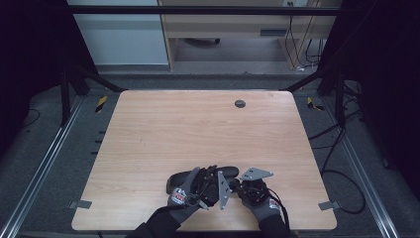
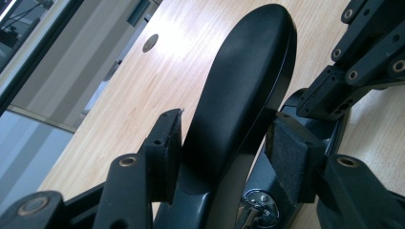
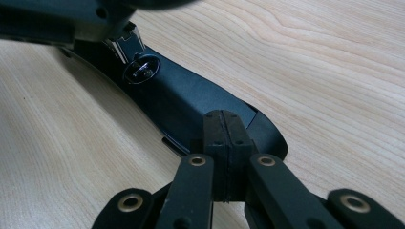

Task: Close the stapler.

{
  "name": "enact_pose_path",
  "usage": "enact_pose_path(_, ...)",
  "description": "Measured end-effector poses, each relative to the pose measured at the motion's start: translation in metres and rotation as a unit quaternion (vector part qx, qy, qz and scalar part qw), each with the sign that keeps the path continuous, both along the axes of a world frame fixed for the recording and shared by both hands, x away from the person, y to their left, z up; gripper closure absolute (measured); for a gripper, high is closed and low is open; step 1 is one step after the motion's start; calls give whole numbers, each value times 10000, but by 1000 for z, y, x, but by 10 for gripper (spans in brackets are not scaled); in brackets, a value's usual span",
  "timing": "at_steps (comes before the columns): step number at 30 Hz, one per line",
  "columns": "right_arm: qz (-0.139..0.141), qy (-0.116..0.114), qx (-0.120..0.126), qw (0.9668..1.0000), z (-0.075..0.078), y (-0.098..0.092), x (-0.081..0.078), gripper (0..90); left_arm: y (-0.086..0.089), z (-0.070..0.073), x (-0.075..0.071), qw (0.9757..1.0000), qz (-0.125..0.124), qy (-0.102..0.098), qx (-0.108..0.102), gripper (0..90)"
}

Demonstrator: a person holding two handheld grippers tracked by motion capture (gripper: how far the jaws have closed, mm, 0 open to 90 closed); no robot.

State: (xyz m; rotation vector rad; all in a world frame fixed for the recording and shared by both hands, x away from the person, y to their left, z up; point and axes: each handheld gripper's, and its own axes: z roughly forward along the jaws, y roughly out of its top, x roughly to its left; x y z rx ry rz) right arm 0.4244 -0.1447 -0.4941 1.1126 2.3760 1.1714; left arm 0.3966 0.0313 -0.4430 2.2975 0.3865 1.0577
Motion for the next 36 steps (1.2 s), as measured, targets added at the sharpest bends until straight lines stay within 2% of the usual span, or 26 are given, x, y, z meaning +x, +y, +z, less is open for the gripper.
enact_pose_path(4, 2, -10, -7, 10000, 0, 0, 0, 900, -2, -3, 0, 10000, -3, 9, 21, 471)
enact_pose_path(6, -10, 5, -10, 10000, 0, 0, 0, 900, -2, -3, 0, 9999, -15, -5, 114, 470)
enact_pose_path(9, -6, -7, -4, 10000, 0, 0, 0, 900, -2, -4, 0, 10000, -19, 7, 57, 469)
enact_pose_path(11, -15, 2, 1, 10000, 0, 0, -1, 900, -3, -4, 0, 9999, -15, 38, 128, 467)
enact_pose_path(14, -4, 8, 1, 10000, 0, 0, -1, 900, -4, -7, 1, 10000, -24, 29, 48, 462)
enact_pose_path(19, -7, 5, 2, 10000, 0, -1, 0, 900, -4, -6, 1, 10000, -23, 31, 58, 459)
enact_pose_path(29, 25, 67, -23, 10000, 2, -2, -1, 900, -3, -4, 2, 9998, -32, 184, -42, 442)
enact_pose_path(31, -2, 20, 9, 10000, 4, -4, -1, 900, -2, -3, 3, 9995, -58, 272, -111, 419)
enact_pose_path(36, -67, -15, 34, 10000, 6, -9, -1, 900, 0, 0, 1, 9996, -88, 244, -127, 378)
